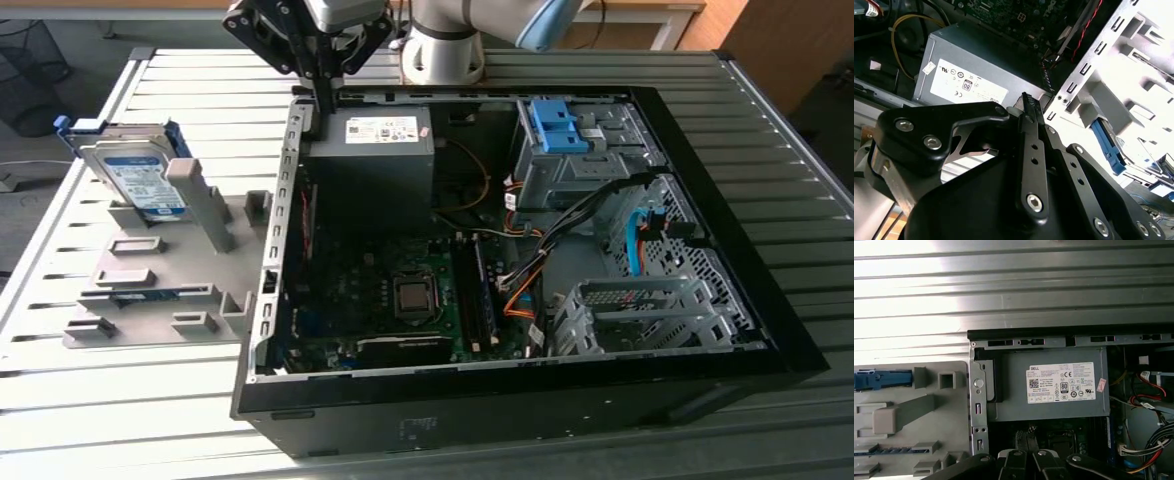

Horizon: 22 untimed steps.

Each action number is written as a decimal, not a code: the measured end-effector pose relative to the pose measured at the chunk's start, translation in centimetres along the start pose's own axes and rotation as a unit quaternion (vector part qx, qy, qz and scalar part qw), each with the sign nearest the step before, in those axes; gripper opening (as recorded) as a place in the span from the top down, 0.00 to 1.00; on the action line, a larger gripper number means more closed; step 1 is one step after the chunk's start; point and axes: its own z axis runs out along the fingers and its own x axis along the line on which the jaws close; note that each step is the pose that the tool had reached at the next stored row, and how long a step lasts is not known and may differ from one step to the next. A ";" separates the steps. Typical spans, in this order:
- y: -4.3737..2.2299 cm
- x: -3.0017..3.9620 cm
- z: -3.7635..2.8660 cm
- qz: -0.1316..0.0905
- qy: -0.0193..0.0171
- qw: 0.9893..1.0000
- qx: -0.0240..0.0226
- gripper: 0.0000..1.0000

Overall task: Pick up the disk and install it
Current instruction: 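Reach for the disk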

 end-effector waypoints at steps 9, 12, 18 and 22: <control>-0.02 0.28 0.00 0.000 0.000 1.000 0.000 0.89; -0.03 0.38 0.00 0.000 0.000 1.000 0.000 0.89; -0.04 0.55 0.01 0.000 0.000 1.000 0.000 0.89; -0.05 0.64 0.01 0.000 0.000 1.000 0.000 0.89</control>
